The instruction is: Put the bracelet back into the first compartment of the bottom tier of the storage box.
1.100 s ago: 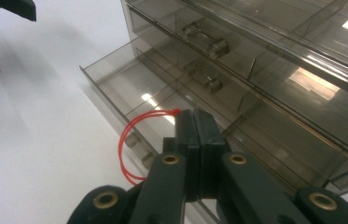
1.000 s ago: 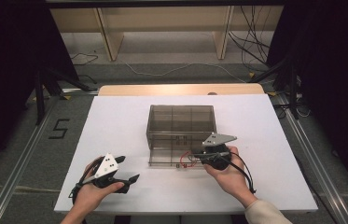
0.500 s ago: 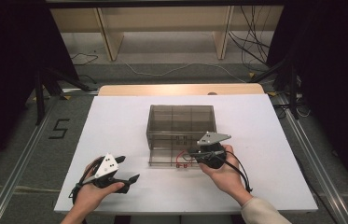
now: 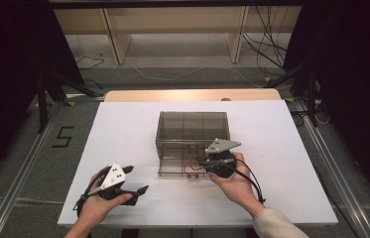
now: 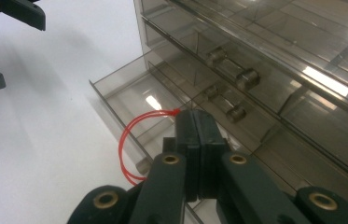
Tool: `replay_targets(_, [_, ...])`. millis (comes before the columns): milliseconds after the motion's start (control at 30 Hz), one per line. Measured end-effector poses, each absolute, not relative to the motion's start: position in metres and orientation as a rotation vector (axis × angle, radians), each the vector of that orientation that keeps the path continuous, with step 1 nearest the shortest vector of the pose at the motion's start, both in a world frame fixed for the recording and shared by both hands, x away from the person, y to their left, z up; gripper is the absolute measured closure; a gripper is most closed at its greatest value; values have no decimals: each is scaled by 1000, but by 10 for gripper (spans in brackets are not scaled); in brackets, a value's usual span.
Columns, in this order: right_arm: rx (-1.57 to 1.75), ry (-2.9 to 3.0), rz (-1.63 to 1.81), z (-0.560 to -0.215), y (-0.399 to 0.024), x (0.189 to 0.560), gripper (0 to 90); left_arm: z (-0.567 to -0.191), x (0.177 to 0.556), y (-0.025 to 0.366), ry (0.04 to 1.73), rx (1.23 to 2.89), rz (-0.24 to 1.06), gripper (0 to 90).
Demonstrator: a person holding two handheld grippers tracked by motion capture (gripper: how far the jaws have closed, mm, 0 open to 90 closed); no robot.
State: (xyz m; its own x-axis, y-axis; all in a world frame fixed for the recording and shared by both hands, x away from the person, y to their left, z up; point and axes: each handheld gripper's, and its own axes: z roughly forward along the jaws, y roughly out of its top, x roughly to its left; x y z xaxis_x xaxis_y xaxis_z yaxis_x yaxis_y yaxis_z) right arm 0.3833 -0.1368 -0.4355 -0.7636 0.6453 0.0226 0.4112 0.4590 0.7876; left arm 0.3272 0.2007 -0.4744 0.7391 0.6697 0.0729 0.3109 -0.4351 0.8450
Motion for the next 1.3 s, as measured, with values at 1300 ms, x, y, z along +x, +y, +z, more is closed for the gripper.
replay_targets(1300, [874, 2448, 1192, -435, -112, 394, 900, -474, 327, 200, 737, 2041, 504, 160])
